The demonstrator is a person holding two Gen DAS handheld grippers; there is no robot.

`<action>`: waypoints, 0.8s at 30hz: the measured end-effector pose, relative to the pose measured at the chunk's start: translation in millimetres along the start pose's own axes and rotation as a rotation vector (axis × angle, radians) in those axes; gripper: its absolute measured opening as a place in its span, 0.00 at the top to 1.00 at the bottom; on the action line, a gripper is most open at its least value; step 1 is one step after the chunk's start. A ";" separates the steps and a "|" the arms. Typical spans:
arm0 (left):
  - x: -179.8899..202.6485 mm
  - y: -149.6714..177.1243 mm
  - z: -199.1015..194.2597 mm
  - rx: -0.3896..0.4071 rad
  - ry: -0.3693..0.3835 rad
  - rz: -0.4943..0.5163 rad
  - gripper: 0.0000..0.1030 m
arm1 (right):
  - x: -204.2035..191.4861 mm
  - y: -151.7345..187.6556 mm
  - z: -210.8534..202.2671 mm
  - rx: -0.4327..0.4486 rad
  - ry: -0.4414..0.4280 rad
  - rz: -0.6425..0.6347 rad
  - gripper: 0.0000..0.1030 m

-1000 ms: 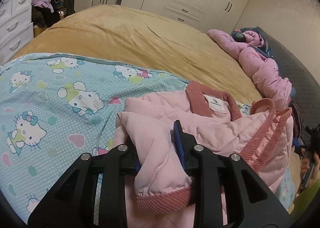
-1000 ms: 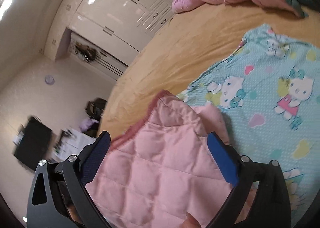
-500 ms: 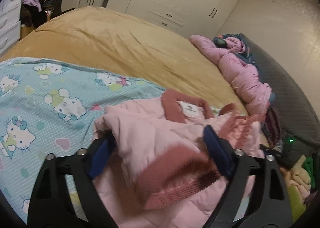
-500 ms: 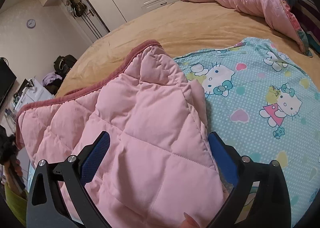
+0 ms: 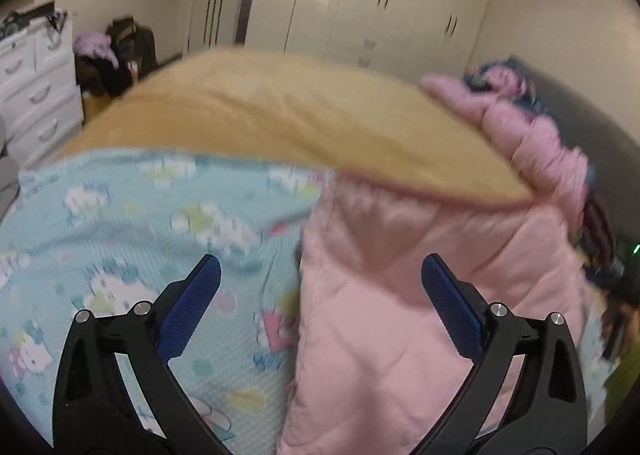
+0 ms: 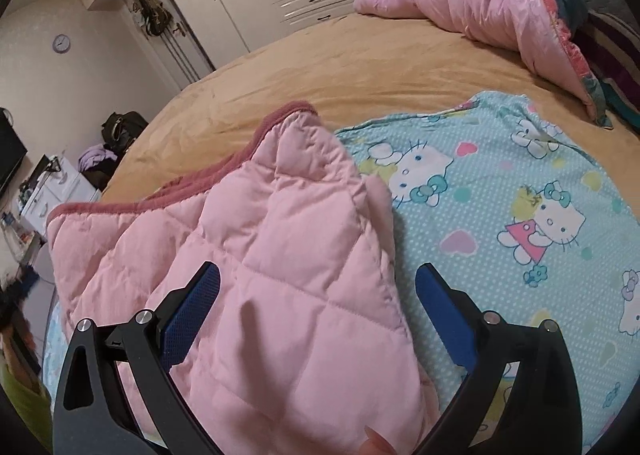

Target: Fold large clothes

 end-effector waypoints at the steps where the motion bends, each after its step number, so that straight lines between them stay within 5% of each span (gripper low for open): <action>1: -2.5 7.5 10.8 -0.028 -0.007 0.001 0.09 | -0.4 -2.6 3.0 -0.004 0.012 -0.013 0.05; 9: 10.1 34.0 66.7 -0.134 0.018 -0.005 0.09 | -4.4 -24.0 30.0 -0.036 0.033 -0.075 0.05; 11: 13.5 32.7 69.6 -0.122 0.026 -0.017 0.22 | -3.5 -23.6 42.3 -0.067 0.056 -0.086 0.09; 12: 16.0 32.5 69.5 -0.109 0.013 -0.001 0.41 | -5.8 -22.7 46.0 -0.072 0.049 -0.096 0.16; 13: 17.3 32.2 69.1 -0.100 -0.006 0.016 0.48 | -7.1 -21.8 47.8 -0.073 0.060 -0.107 0.32; 15: 20.6 30.9 65.2 -0.080 -0.008 0.047 0.77 | -8.9 -19.8 45.4 -0.051 0.086 -0.132 0.44; 17: 20.1 29.2 55.2 -0.050 -0.004 0.063 0.87 | -9.8 -18.5 36.1 -0.022 0.079 -0.131 0.68; 18: 18.8 25.9 47.7 -0.025 -0.004 0.070 0.95 | -10.3 -18.7 31.0 -0.010 0.074 -0.130 0.71; 24: 20.5 2.6 -8.3 0.119 0.064 0.082 0.95 | -9.8 -40.7 -40.8 0.158 0.000 -0.071 0.81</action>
Point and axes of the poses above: each gripper's, at about its wrist camera, not at the fingertips, and z roughly the way its jaws point, x to its right, y to its underside, the point moved 8 cm from there along z, roughly the way its jaws point, and after that the axes turned 11 degrees about -z, right-handed, at the moved point
